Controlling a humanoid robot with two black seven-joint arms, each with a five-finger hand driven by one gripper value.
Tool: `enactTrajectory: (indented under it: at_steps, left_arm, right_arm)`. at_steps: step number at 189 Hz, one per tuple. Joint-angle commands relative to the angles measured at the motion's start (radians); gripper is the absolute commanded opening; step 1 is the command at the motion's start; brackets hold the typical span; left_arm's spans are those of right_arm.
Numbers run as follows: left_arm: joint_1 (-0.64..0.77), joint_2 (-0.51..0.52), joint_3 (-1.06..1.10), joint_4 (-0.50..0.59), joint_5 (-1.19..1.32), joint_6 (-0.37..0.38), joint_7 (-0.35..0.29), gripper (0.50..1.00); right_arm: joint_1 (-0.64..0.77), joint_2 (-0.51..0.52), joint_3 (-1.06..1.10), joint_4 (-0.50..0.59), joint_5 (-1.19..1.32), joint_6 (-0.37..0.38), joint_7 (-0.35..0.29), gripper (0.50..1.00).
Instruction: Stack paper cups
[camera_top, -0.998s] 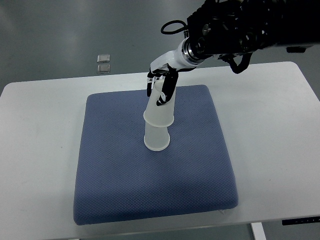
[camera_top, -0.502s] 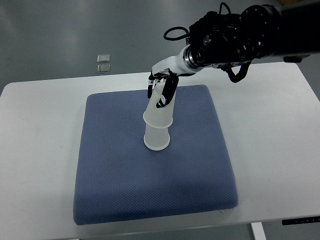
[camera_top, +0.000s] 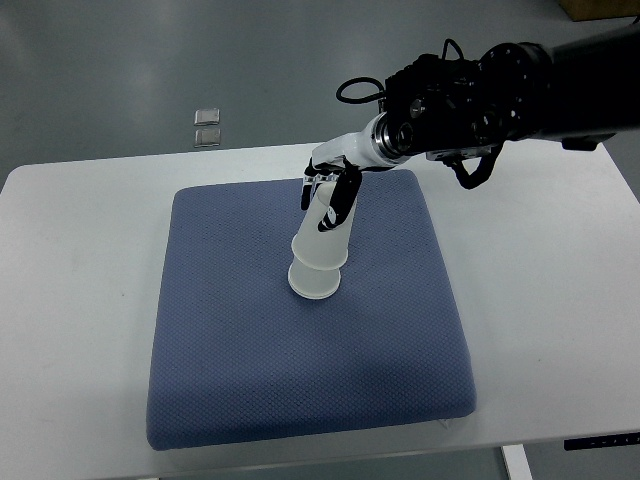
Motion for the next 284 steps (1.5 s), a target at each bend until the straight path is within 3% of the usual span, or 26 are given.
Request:
enactTrajectory:
  at_steps: [1,26,63,86,132,201,239,284]
  left_arm:
    - [0.000,0.000,0.000,0.000,0.000,0.001,0.000,1.000]
    - [0.000,0.000,0.000,0.000,0.000,-0.001,0.000,1.000]
    - [0.000,0.000,0.000,0.000,0.000,0.001,0.000,1.000]
    - [0.000,0.000,0.000,0.000,0.000,0.001,0.000,1.000]
    - [0.000,0.000,0.000,0.000,0.000,0.001,0.000,1.000]
    - [0.000,0.000,0.000,0.000,0.000,0.001,0.000,1.000]
    - [0.000,0.000,0.000,-0.006,0.000,0.001,0.000,1.000]
    - [0.000,0.000,0.000,-0.008,0.000,0.001,0.000,1.000]
  right_arm:
    - [-0.018,0.000,0.003,0.000,0.000,-0.018,0.000,0.719]
    - [-0.036,0.000,0.004,-0.006,0.001,-0.034,0.003,0.731]
    - [-0.058,0.000,0.037,-0.014,0.003,-0.040,0.011,0.866]
    - [-0.081,0.000,0.051,-0.020,0.008,-0.040,0.013,0.897]
    - [-0.067,0.000,0.074,-0.039,0.011,-0.038,0.022,0.903]
    - [-0.099,0.000,0.221,-0.237,0.072,-0.047,0.036,0.903]
    - [-0.298,-0.071,0.435,-0.330,0.195,-0.152,0.068,0.903]
    - [-0.602,-0.112,0.833,-0.487,0.244,-0.127,0.106,0.903]
